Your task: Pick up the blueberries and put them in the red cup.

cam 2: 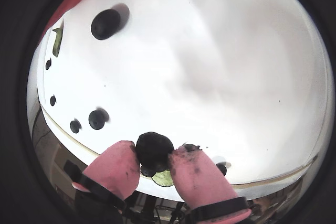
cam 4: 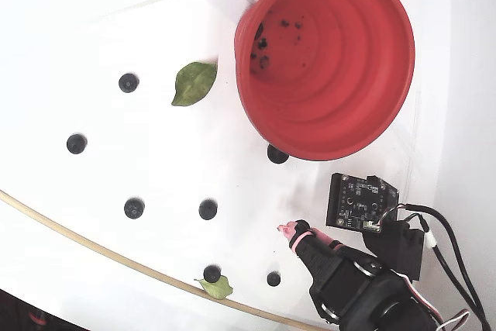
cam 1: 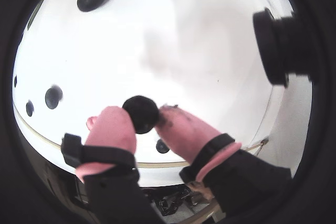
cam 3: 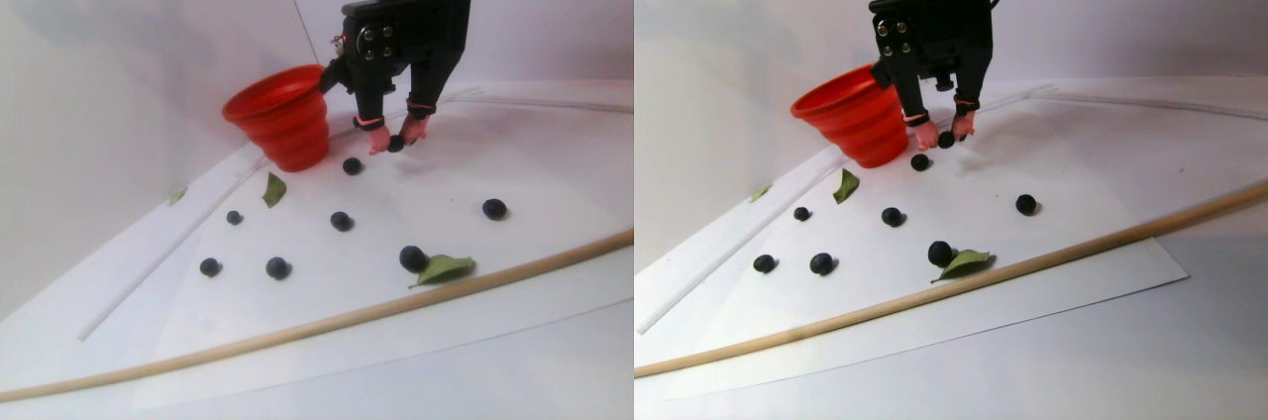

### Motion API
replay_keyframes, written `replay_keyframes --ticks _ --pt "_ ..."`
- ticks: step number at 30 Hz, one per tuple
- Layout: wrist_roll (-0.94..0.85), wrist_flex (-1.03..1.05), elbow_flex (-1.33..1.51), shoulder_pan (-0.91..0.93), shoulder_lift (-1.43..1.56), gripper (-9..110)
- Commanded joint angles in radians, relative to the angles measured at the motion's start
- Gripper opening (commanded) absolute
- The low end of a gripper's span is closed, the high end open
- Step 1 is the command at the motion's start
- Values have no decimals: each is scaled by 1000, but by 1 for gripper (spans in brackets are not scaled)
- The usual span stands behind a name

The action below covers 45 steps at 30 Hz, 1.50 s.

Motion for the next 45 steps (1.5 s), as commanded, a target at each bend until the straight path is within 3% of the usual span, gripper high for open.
replay_keyframes --ticks 1,45 --pt "15 41 -43 -35 114 10" --pt "94 216 -156 -265 434 10"
